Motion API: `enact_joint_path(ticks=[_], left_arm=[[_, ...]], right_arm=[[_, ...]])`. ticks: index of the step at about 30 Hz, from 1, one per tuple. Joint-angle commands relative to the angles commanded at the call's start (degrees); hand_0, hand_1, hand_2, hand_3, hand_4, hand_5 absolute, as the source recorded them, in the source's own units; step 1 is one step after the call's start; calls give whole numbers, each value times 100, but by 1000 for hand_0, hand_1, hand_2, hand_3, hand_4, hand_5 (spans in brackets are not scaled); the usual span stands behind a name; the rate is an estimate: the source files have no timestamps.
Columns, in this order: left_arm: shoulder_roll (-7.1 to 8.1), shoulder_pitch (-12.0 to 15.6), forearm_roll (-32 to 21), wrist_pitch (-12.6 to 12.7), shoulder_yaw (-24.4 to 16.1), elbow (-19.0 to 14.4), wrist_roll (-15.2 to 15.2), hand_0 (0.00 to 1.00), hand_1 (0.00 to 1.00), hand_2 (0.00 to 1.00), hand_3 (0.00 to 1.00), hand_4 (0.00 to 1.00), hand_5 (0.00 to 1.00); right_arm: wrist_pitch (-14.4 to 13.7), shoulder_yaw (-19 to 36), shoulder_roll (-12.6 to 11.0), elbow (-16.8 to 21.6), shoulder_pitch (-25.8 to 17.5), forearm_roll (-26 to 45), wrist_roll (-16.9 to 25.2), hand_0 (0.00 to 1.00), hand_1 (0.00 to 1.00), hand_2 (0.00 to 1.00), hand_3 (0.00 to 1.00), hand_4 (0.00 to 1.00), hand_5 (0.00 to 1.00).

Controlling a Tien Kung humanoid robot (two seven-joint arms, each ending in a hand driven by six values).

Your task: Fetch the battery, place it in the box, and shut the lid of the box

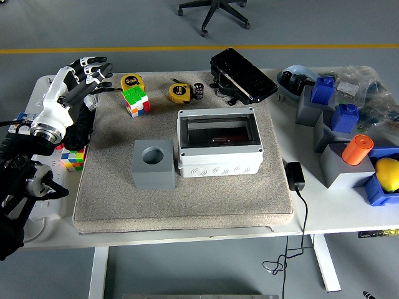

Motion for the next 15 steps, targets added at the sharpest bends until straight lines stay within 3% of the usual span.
enact_joint_path(ticks=[15], left_arm=[[-10,-8,-15,-10,84,7,24,513,626,592,627,954,432]], right_arm=[[2,58,28,10,-28,-40,15,661,640,641,534,868,420]])
